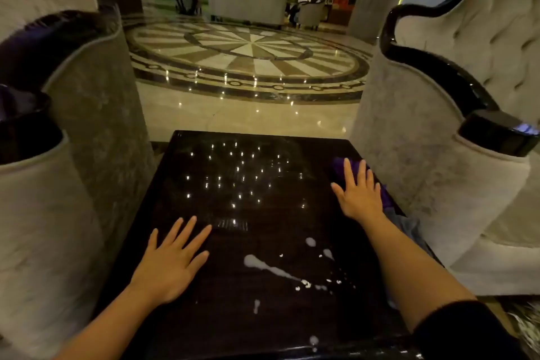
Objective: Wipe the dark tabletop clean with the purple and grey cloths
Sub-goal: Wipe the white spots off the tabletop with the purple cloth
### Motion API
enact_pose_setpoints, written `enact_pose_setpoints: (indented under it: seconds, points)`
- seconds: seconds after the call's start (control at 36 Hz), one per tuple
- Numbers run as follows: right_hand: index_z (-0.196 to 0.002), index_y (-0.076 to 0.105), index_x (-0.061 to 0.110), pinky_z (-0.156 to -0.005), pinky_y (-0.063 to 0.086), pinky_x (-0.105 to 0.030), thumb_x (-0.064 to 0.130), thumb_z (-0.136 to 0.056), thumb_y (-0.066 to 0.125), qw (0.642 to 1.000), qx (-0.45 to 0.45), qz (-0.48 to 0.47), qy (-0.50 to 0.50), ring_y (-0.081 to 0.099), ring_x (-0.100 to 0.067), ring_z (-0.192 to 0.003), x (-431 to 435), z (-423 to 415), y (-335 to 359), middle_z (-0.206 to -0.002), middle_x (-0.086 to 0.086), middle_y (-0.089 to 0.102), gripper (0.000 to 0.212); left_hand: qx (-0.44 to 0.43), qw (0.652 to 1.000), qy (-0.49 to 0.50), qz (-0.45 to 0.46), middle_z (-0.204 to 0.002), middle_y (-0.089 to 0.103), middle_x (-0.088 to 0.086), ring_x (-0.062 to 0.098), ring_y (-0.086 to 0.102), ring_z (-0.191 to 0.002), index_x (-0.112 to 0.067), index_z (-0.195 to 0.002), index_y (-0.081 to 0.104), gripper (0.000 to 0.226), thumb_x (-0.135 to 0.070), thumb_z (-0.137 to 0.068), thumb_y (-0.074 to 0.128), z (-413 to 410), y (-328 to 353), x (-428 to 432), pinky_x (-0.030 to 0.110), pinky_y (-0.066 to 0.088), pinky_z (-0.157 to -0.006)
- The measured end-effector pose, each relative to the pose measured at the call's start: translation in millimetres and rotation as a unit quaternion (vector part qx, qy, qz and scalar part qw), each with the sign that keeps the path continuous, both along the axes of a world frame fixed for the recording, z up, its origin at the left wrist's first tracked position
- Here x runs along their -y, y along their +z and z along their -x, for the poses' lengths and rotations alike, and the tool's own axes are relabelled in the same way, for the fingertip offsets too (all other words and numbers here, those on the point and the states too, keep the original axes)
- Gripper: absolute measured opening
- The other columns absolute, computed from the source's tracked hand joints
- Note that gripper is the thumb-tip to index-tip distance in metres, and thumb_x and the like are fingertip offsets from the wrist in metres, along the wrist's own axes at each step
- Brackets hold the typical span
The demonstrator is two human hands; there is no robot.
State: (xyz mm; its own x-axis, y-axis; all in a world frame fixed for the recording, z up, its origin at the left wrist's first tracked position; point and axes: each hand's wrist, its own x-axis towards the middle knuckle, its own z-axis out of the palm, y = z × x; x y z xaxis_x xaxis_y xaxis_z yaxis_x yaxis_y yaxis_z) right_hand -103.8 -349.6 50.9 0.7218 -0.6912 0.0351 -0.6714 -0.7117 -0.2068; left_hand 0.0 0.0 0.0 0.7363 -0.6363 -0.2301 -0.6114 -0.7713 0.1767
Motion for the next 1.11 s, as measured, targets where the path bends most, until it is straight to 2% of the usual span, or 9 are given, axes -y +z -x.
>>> enact_pose_setpoints:
  seconds: [0.19,0.31,0.44,0.67,0.83,1.11]
  points:
    - [-0.143,-0.007,0.032,-0.115,0.004,-0.053,0.048,-0.095,0.023,0.998,-0.045,-0.026,-0.021,-0.006,-0.036,-0.143,36.0,-11.7,-5.5,-0.156,-0.012,-0.015,0.059,0.020,1.000,-0.002,-0.011,-0.138,-0.030,-0.012,0.009,-0.028,-0.133,-0.038,-0.129,-0.026,0.054,-0.053,-0.095,0.013,-2.5,-2.3,0.0,0.045,-0.013,-0.115]
    - [-0.142,-0.004,0.036,-0.115,0.008,-0.054,0.049,-0.094,0.027,0.994,-0.070,-0.077,-0.036,0.002,-0.039,-0.142,45.7,-17.7,-14.4,-0.156,-0.012,-0.013,0.059,0.024,1.000,-0.001,-0.005,-0.138,-0.030,-0.011,0.009,-0.031,-0.128,-0.039,-0.129,-0.025,0.053,-0.053,-0.095,0.013,-1.3,-1.5,-0.5,0.044,-0.014,-0.115]
    - [-0.143,0.001,0.034,-0.112,0.017,-0.054,0.036,-0.097,0.030,0.994,-0.083,-0.055,-0.044,0.011,-0.043,-0.139,51.1,-17.1,-22.6,-0.157,-0.013,-0.003,0.055,0.023,1.000,-0.006,-0.002,-0.138,-0.030,-0.012,0.008,-0.031,-0.128,-0.040,-0.129,-0.025,0.052,-0.052,-0.095,0.013,-0.8,0.2,-1.0,0.044,-0.015,-0.114]
    - [-0.143,0.013,0.027,-0.112,0.022,-0.051,0.014,-0.095,0.036,0.996,-0.068,-0.047,0.040,0.018,-0.045,-0.137,42.6,-16.6,-21.8,-0.156,-0.012,0.010,0.055,0.022,1.000,0.000,-0.008,-0.154,-0.019,-0.007,0.014,-0.021,-0.142,-0.035,-0.130,-0.024,0.053,-0.051,-0.096,0.014,1.8,3.6,1.4,0.045,-0.013,-0.115]
    - [-0.142,0.019,0.027,-0.112,0.022,-0.047,0.009,-0.093,0.038,0.994,-0.035,-0.051,0.092,0.024,-0.041,-0.135,14.7,-10.8,-24.5,-0.155,-0.010,0.015,0.055,0.021,1.000,-0.005,-0.017,-0.156,-0.017,-0.004,0.016,-0.020,-0.142,-0.032,-0.134,-0.022,0.054,-0.050,-0.096,0.012,3.1,5.3,1.2,0.047,-0.011,-0.115]
    - [-0.141,0.027,0.022,-0.114,0.017,-0.038,0.003,-0.092,0.042,0.978,0.018,-0.078,0.190,0.025,-0.032,-0.138,-44.6,7.3,-31.6,-0.154,-0.011,0.021,0.054,0.012,1.000,-0.010,-0.011,-0.157,-0.016,-0.002,0.018,-0.018,-0.143,-0.037,-0.143,-0.010,0.054,-0.050,-0.096,0.012,2.7,6.8,0.3,0.049,-0.011,-0.115]
